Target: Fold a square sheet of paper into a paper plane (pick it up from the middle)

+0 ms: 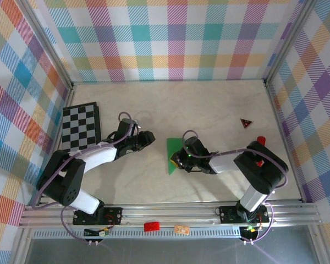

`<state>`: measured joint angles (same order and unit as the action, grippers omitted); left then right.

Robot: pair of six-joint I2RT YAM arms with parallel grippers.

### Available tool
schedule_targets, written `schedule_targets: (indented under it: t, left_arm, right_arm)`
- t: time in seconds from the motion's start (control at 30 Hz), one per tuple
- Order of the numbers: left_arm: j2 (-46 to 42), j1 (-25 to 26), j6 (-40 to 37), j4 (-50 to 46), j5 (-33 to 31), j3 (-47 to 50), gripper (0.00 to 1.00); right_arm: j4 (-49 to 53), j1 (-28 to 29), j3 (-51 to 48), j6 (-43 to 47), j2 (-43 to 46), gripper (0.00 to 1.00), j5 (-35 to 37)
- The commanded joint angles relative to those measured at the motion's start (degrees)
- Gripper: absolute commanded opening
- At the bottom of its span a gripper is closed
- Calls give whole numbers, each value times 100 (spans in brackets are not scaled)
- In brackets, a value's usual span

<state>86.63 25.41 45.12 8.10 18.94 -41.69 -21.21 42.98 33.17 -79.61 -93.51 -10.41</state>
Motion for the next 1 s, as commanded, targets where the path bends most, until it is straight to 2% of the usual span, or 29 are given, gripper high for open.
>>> schedule_targets:
  t: [0.0, 0.03, 0.13, 0.3, 0.47, 0.63, 0.97]
  left_arm:
    - [240, 58, -30, 289, 593, -291, 23]
    - [338, 90, -32, 313, 666, -357, 18]
    - [654, 215, -35, 408, 864, -555, 11]
    - [1152, 513, -81, 387, 1078, -978, 3]
    - [1612, 758, -214, 90, 1109, -1423, 2]
    - [2027, 790, -265, -255, 914, -1689, 0]
    - [2509, 787, -234, -305, 800, -1543, 0]
  right_arm:
    - [1202, -46, 380, 1110, 602, 24, 434]
    - [1464, -113, 468, 1426, 716, 25, 416]
    - [1888, -460, 499, 2033, 936, 26, 212]
    - [1385, -1132, 182, 2472, 915, 26, -803]
    - [859, -1344, -16, 2416, 710, 26, -1255]
    - [923, -1448, -26, 2338, 579, 26, -1303]
    - [1270, -1773, -80, 2599, 730, 43, -1547]
